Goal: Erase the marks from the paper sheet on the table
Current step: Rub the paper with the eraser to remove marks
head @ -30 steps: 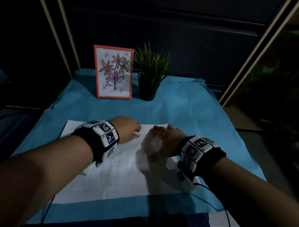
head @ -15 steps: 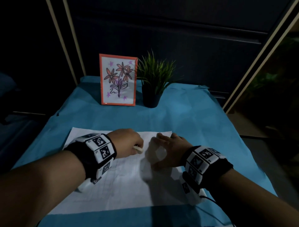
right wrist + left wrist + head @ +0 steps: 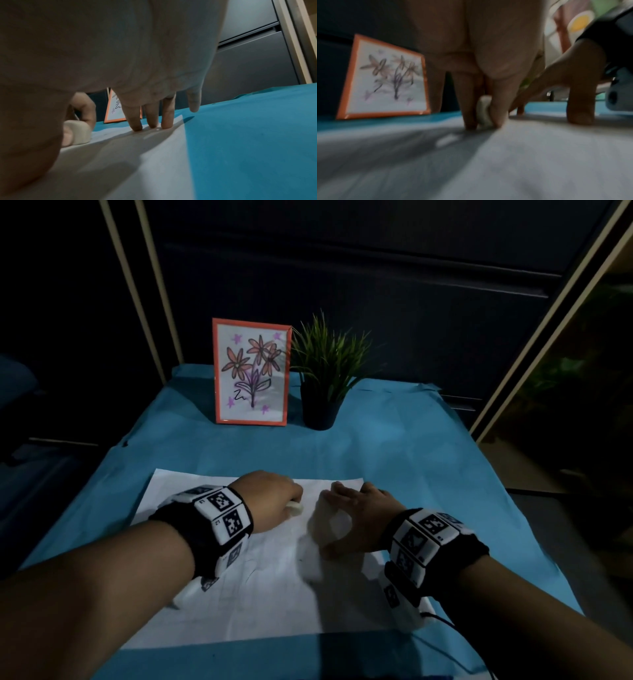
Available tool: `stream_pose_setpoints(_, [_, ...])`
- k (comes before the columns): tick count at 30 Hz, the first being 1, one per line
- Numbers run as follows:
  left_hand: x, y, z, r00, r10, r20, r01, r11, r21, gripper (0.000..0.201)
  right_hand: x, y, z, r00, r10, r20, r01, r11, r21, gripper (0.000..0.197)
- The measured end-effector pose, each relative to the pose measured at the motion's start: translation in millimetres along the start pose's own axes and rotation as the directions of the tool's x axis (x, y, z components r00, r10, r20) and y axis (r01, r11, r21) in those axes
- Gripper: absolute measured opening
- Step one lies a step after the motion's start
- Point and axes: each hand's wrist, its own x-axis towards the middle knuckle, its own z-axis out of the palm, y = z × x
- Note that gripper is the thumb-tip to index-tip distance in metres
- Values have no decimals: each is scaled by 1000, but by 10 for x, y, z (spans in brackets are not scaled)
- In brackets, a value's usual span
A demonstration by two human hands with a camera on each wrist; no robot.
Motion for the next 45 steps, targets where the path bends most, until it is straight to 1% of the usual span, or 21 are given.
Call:
stream_pose_setpoints(2, [4, 7, -2, 1000, 3, 10, -3, 1000, 3, 24, 12, 1, 15, 1000, 8, -1, -8, 1000, 1, 101])
stream_pose_setpoints(6, [-38, -3, -7, 991, 82, 108, -82, 997, -6, 21, 37, 0, 44, 1000, 8, -8, -8, 1000, 13, 102])
stream_pose_setpoints(8, [-30, -18, -6, 993, 78, 88, -78, 997, -4, 21, 33, 1, 36, 1000, 13, -9, -12, 1000, 15, 102])
stream_pose_setpoints(11, [-20, -23, 23, 1000, 20, 5, -20, 1000, -20, 23, 10, 0, 17, 1000, 13, 0, -13, 1000, 3, 100])
stream_pose_setpoints(13, [-51, -3, 45, 999, 48, 14, -48, 999, -20, 21, -5, -8, 12, 1000, 7, 3, -7, 1000, 1, 100])
stream_pose_setpoints(15, [-92, 10, 39, 993, 100, 65, -99, 995, -25, 18, -14, -14, 1, 1000, 1, -1, -1, 1000, -5, 99])
stream_pose_setpoints(17, [-94, 4, 15, 991, 106, 86, -104, 994, -25, 20, -24, -25, -10, 1000, 2, 2, -2, 1000, -8, 98])
stream_pose_setpoints(21, [-45, 34, 24, 999, 41, -3, -41, 999, -6, 22, -25, -30, -18, 1000, 5, 3, -5, 1000, -14, 98])
stream_pose_setpoints(24, [-95, 77, 37, 994, 90, 57, -89, 996, -23, 17, -29, -37, -14, 1000, 3, -4, -3, 1000, -19, 99])
stream_pose_setpoints(27, [-137, 69, -5, 988, 98, 118, -92, 994, -58, 16, -35, -48, -18, 1000, 11, -6, -11, 1000, -25, 98])
stream_pose_setpoints(30, [-89, 46, -21, 996, 50, 67, -48, 998, -35, 20, -34, -52, -30, 1000, 24, 5, -24, 1000, -16, 99])
stream_pose_setpoints(32, [-83, 44, -4, 998, 49, 39, -48, 999, -18, 20, -38, -49, -24, 999, 32, 16, -32, 999, -13, 100])
stream_pose_setpoints(35, [-146, 50, 29, 989, 113, 96, -109, 993, -38, 15, -30, -50, -3, 1000, 29, 2, -29, 1000, -9, 100])
stream_pose_setpoints(37, [-190, 58, 13, 983, 124, 134, -116, 991, -67, 16, -19, -51, 0, 1000, 23, -6, -23, 1000, -6, 101])
stream_pose_setpoints(39, [-185, 53, 4, 988, 102, 116, -96, 994, -55, 19, -26, -49, -16, 1000, 25, 1, -25, 1000, -6, 100])
stream_pose_setpoints(42, [-158, 37, 37, 997, 60, 41, -58, 997, -46, 18, -40, -51, -23, 999, 32, 6, -32, 999, -13, 100])
stream_pose_setpoints(43, [-167, 39, 48, 997, 59, 46, -56, 997, -54, 17, -38, -52, -21, 1000, 30, 2, -30, 999, -18, 100])
stream_pose_setpoints(45, [-201, 49, 57, 992, 80, 102, -74, 996, -56, 14, -37, -59, -8, 1000, 27, -2, -27, 999, -27, 100])
